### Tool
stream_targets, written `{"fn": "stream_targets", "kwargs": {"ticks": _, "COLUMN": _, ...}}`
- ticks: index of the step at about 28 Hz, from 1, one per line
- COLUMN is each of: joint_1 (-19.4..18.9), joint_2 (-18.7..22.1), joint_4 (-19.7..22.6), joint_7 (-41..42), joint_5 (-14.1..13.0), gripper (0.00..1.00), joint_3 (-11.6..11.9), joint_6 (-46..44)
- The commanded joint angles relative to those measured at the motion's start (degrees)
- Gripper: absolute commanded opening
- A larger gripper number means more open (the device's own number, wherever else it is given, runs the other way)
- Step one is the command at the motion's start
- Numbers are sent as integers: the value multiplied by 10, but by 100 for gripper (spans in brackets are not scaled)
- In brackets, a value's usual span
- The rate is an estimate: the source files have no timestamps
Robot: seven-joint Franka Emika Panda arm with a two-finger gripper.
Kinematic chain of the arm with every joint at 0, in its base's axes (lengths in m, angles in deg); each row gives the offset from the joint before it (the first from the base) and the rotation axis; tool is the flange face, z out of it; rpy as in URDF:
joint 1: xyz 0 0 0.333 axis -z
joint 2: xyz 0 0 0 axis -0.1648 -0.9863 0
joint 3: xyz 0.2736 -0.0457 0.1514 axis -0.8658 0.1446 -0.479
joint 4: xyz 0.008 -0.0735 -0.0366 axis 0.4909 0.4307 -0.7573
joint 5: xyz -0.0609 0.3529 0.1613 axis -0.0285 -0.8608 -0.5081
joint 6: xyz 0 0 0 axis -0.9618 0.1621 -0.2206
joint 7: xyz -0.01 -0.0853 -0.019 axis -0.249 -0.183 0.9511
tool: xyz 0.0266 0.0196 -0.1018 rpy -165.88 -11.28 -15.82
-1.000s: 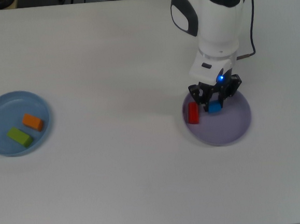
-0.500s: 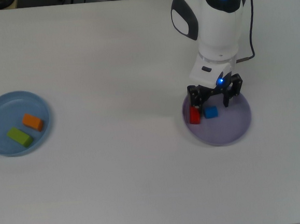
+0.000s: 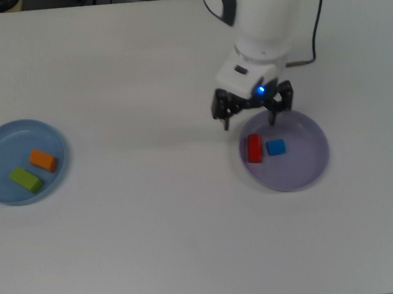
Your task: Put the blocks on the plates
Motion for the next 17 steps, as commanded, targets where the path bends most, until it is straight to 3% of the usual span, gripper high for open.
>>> {"fn": "stream_targets", "kwargs": {"ticks": 1, "joint_1": 31, "joint_2": 72, "joint_4": 16, "joint_7": -16, "joint_5": 8, "gripper": 100, "joint_3": 0, "joint_6": -77}}
{"fn": "stream_targets", "kwargs": {"ticks": 9, "joint_1": 82, "joint_2": 151, "joint_4": 15, "joint_7": -15, "joint_5": 5, "gripper": 100, "joint_3": 0, "joint_6": -234}}
{"fn": "stream_targets", "kwargs": {"ticks": 13, "joint_1": 108, "joint_2": 178, "joint_4": 16, "joint_7": -7, "joint_5": 0, "gripper": 100, "joint_3": -1, "joint_6": -259}}
{"fn": "stream_targets", "kwargs": {"ticks": 17, "joint_1": 143, "joint_2": 215, "joint_4": 19, "joint_7": 34, "joint_5": -33, "gripper": 100, "joint_3": -1, "joint_6": -274}}
